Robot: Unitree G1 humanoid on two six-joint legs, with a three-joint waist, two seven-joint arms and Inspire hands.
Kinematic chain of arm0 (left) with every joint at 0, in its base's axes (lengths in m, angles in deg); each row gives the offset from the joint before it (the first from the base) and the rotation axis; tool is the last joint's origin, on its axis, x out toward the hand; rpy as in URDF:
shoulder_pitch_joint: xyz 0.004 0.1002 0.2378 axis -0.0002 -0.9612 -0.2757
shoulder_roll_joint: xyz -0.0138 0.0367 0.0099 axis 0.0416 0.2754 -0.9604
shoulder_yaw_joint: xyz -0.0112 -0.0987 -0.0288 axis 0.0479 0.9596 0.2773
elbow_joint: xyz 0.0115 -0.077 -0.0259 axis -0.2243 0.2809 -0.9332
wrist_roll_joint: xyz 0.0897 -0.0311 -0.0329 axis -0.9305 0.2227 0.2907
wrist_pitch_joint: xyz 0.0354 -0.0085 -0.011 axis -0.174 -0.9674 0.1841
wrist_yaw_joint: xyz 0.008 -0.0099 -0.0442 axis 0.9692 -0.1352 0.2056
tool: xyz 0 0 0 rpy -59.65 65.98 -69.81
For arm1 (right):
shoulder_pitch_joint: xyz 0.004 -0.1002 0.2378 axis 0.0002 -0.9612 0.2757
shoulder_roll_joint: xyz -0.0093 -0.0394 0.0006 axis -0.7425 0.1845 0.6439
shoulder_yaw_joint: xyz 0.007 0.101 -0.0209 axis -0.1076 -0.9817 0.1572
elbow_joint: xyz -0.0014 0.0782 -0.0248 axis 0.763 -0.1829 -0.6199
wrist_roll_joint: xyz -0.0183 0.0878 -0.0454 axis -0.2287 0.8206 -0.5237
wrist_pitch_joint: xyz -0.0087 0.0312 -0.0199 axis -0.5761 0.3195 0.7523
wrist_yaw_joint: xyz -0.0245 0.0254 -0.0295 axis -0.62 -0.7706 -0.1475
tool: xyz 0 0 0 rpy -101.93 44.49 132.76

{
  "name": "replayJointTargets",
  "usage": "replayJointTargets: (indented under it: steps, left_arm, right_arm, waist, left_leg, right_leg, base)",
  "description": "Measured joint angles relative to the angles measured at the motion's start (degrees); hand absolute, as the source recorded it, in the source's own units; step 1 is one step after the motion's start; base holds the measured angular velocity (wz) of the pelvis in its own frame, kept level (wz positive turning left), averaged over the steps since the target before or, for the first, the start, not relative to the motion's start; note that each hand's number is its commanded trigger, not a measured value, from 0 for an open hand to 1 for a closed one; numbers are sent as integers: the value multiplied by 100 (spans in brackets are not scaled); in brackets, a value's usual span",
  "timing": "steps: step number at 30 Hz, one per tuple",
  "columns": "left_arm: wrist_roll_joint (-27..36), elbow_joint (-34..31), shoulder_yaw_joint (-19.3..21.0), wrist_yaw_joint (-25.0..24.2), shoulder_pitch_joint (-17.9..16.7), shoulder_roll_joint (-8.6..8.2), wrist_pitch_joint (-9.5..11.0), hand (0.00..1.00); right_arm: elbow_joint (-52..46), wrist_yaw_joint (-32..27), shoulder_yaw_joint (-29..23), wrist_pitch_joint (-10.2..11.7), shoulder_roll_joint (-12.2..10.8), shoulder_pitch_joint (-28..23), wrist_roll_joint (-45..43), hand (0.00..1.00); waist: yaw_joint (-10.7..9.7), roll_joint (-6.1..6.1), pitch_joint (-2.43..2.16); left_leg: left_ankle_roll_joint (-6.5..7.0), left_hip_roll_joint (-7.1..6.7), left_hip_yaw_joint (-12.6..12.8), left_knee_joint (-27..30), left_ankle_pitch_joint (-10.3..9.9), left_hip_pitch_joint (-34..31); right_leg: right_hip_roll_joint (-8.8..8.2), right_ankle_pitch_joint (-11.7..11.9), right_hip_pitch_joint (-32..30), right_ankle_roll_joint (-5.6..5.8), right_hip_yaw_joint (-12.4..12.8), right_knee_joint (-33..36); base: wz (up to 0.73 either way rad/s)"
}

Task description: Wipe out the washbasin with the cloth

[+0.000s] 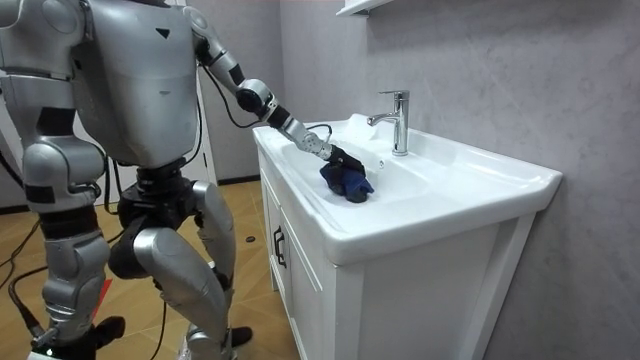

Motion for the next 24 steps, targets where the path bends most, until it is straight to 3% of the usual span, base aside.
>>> replayJointTargets:
  steps: [4,6,9,12,16,19,20,22,23,24]
  left_arm:
    - [7,-11,127,0,-318,25,-1,100]
    - [-142,-13,308,0,-634,52,-4,100]
    - [-245,-51,541,2,-911,163,-4,100]
    - [-236,-128,587,24,-1090,244,-4,100]
    - [-389,-172,586,141,-1344,236,-4,100]
    - [-447,-461,585,334,-1725,218,-4,100]
    - [-441,-549,585,432,-1871,216,-4,100]
    - [-435,-680,585,549,-2077,218,-4,100]
    - [-397,-769,586,604,-2225,221,-4,100]
    - [-378,-860,587,662,-2410,219,-5,100]
  right_arm:
    - [0,-173,-129,-86,21,-77,17,0]
    - [-41,-288,-180,-105,52,-170,15,0]
    - [-17,-318,-237,-103,69,-235,24,0]
    - [-41,-310,-291,-77,163,-222,1,0]
    - [-261,-307,-378,16,252,-352,-131,0]
    - [-385,-332,-392,9,295,-527,-284,0]
    - [-422,-374,-388,8,294,-533,-321,0]
    - [-449,-398,-375,21,287,-543,-303,0]
    - [-485,-420,-375,34,276,-566,-293,0]
    - [-474,-437,-360,68,275,-621,-299,0]
  waist:
    - [96,110,-96]
    - [277,193,-151]
    - [535,234,-192]
    - [706,248,-207]
    - [686,252,-210]
    - [687,262,-219]
    - [691,264,-221]
    - [688,265,-221]
    - [691,271,-225]
    - [695,362,-273]
  left_leg:
    - [-18,7,-240,0,11,105]
    - [-120,5,-286,-114,81,296]
    - [-126,-2,-412,-221,93,491]
    - [-188,-72,-487,-243,134,592]
    - [-201,-130,-533,-385,143,805]
    - [-193,-202,-549,-438,138,905]
    - [-173,-242,-551,-506,125,911]
    - [-138,-353,-577,-623,105,909]
    - [-90,-421,-613,-731,80,934]
    - [41,-370,-714,-745,172,939]
  right_leg:
    - [11,-71,161,-76,-74,-30]
    - [10,-107,343,-131,-116,-83]
    - [10,-194,575,-219,-253,-112]
    - [6,-269,713,-247,-276,-109]
    - [50,-273,1038,-310,-335,-320]
    - [101,-255,1268,-345,-340,-516]
    - [101,-284,1292,-290,-362,-518]
    - [90,-354,1365,-6,-527,-554]
    - [79,-340,1493,377,-734,-715]
    - [139,-205,1613,982,-951,-855]
  base:
    - [9]
    - [9]
    - [25]
    - [8]
    - [3]
    - [-2]
    - [-8]
    - [-6]
    - [-4]
    - [-11]
